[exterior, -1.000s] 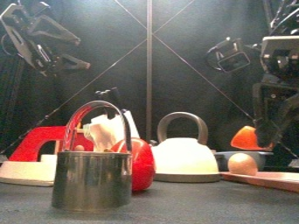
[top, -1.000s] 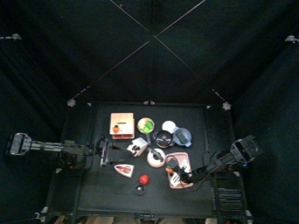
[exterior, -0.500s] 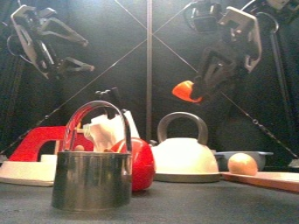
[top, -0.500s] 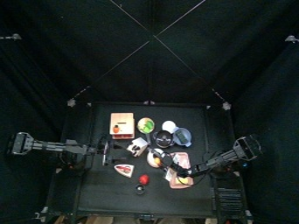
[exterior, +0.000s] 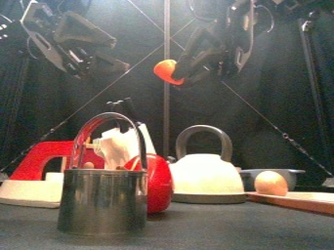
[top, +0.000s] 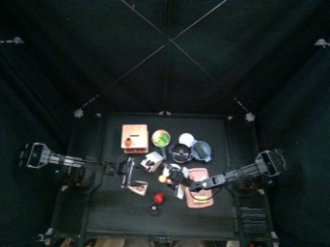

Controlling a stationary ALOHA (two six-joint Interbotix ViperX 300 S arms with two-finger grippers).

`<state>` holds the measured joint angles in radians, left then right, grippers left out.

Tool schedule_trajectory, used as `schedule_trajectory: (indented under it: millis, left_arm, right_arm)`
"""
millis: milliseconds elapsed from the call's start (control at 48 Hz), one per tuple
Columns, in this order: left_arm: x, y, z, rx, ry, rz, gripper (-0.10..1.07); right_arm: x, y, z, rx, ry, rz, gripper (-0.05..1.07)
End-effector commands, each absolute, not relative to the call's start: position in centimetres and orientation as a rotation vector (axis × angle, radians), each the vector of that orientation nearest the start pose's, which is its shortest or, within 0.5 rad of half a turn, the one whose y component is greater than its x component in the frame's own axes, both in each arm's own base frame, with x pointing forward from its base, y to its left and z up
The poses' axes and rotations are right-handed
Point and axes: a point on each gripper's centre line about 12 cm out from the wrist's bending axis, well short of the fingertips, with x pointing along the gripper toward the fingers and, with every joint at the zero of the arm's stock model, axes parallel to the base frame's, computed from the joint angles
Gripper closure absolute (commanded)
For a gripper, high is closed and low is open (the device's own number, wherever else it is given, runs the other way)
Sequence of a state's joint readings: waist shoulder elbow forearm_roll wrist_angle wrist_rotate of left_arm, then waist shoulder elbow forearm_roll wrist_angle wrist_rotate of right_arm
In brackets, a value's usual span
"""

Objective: Hand over carrot bottom

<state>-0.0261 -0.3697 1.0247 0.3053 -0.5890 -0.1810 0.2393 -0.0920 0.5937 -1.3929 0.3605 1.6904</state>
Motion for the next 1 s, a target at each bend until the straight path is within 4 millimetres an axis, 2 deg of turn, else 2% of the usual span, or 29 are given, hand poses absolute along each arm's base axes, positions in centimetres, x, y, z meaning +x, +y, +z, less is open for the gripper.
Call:
schedule_trajectory:
  millis: [0,604,771,979]
  left_arm:
    - [30.9,-3.0,24.6,0.065,0.027,-0.206,0.0]
    - [34.3,-2.3,23.3,0.033,0.059,-0.177,0.0]
    - [34.5,-1.4,22.9,-0.011,0.07,-0.127,0.0]
    - [34.5,-1.2,22.9,-0.028,0.069,-0.112,0.01]
  right_arm:
    - [39.3,4.9,24.2,0.139,0.478,-0.195,0.32]
    - [39.9,4.5,25.3,0.121,0.445,-0.183,0.32]
    - [40.0,4.5,25.2,0.12,0.447,-0.184,0.32]
    - [39.9,4.5,25.3,0.119,0.445,-0.185,0.32]
